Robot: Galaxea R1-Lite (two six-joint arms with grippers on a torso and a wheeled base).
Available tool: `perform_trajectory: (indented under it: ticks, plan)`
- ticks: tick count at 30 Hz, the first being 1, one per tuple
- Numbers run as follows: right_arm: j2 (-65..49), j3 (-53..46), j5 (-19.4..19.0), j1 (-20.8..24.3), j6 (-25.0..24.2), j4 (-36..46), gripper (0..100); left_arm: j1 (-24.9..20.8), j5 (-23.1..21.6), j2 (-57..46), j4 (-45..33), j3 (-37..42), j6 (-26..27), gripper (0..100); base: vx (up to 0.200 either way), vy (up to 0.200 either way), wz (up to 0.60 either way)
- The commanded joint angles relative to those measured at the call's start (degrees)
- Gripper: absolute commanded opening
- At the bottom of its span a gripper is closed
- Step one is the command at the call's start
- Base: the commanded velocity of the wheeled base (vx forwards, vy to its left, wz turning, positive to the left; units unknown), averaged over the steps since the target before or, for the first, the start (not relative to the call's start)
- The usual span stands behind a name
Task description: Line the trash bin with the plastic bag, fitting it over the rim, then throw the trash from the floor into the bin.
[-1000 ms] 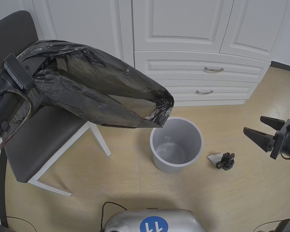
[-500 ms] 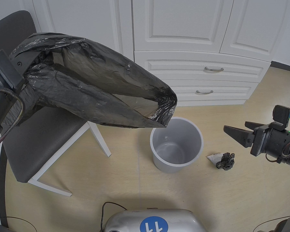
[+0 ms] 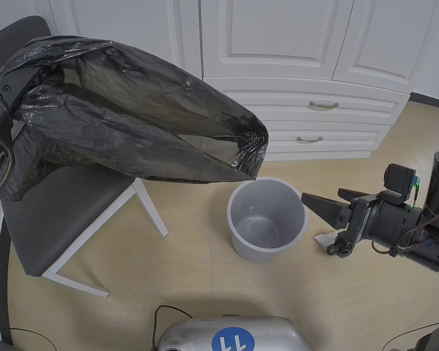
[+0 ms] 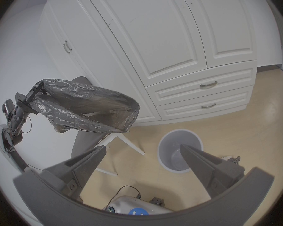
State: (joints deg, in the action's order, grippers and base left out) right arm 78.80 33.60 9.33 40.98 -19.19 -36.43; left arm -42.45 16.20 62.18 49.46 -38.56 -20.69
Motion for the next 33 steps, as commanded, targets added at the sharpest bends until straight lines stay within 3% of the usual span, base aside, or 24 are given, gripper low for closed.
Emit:
perform_trajectory:
  ticks: [1, 9, 14, 18, 22, 23, 26, 33]
  plan:
    - [4.8, -0.4, 1.2, 1.8, -1.4, -3.5, 100, -0.1, 0.0, -1.7, 0.0, 0.3, -0.7, 0, 0.000, 0.000, 0.00]
    - [12.6, -1.5, 3.0, 1.0, -4.9, -17.9, 100, -1.9, -0.4, -2.9, 0.0, 2.0, -0.7, 0, 0.000, 0.000, 0.00]
    - [14.0, -1.3, 1.9, 0.2, -4.9, -21.1, 100, -2.6, -0.7, -2.8, 0.0, 1.9, -0.4, 0, 0.000, 0.000, 0.00]
    - [18.7, 0.9, -0.9, -0.3, -5.2, -21.5, 100, -2.6, -3.6, -3.0, 0.0, 2.2, -0.7, 0, 0.000, 0.000, 0.00]
    - [22.4, 2.2, -2.6, -1.4, -8.9, -24.8, 100, -2.7, -3.7, -3.0, 0.0, 2.4, -0.2, 0, 0.000, 0.000, 0.00]
    - [23.7, 3.0, -3.3, -1.4, -11.8, -28.7, 100, -2.7, -3.7, -3.0, 0.0, 2.3, -0.2, 0, 0.000, 0.000, 0.00]
    - [25.0, 2.5, -3.6, -1.3, -13.1, -32.5, 100, -2.9, -3.7, -2.9, 0.0, 2.4, -0.5, 0, 0.000, 0.000, 0.00]
    - [26.9, 2.7, -3.1, 0.5, -13.4, -32.9, 100, -5.8, -4.6, -2.5, 0.0, 3.7, -0.8, 0, 0.000, 0.000, 0.00]
